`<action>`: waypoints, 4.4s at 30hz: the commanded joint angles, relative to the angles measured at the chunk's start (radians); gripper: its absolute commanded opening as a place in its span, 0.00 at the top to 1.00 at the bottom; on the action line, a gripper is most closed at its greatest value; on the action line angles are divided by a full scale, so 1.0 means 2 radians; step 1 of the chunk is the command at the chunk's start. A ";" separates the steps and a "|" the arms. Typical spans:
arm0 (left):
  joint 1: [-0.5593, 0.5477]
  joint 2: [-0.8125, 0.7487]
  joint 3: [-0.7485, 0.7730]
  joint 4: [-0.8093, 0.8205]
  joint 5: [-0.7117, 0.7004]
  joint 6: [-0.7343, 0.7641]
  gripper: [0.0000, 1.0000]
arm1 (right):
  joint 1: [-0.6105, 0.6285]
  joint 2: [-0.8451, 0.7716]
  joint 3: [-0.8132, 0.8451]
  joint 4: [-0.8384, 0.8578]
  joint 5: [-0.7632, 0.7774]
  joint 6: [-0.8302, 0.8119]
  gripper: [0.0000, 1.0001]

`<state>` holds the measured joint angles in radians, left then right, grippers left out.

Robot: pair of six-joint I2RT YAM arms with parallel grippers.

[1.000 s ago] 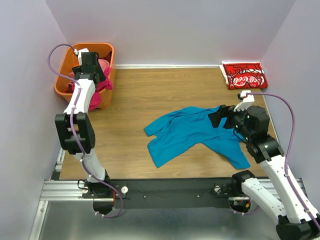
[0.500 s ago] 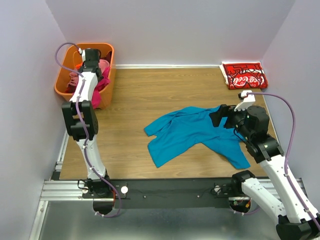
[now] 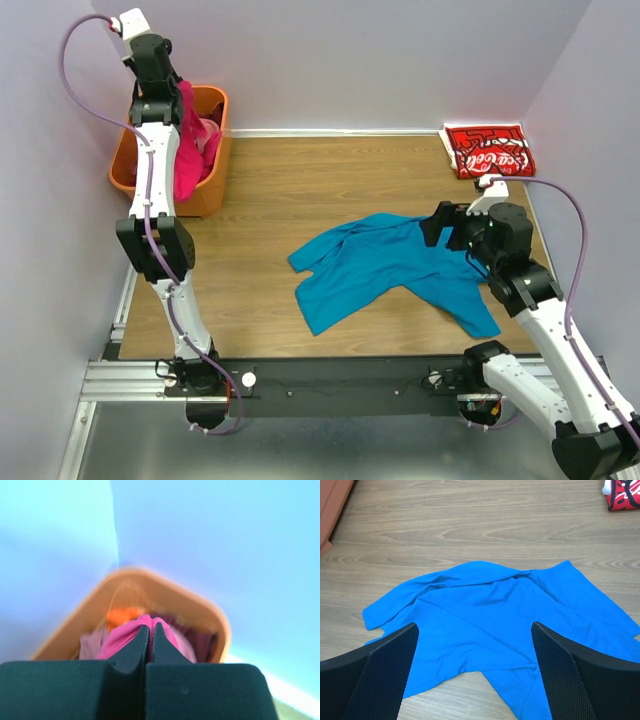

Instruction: Fold and stack the t-shirts

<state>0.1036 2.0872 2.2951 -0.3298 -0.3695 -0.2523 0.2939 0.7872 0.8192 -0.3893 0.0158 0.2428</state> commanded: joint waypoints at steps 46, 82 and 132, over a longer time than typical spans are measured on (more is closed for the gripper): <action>-0.356 -0.250 -0.667 0.038 0.182 -0.086 0.74 | 0.118 0.426 0.081 0.017 -0.131 0.037 0.00; -0.213 -0.095 -0.403 0.026 0.124 -0.017 0.53 | 0.082 0.357 0.112 -0.006 -0.054 0.093 0.09; -0.260 -0.279 -0.759 0.012 0.263 -0.059 0.73 | -0.125 0.757 0.557 0.050 -0.065 0.059 0.71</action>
<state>-0.4244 1.5665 0.8036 -0.2333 0.1520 -0.3714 0.0490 2.3898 1.9469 -0.2199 -0.0097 0.4011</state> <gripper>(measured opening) 0.270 0.275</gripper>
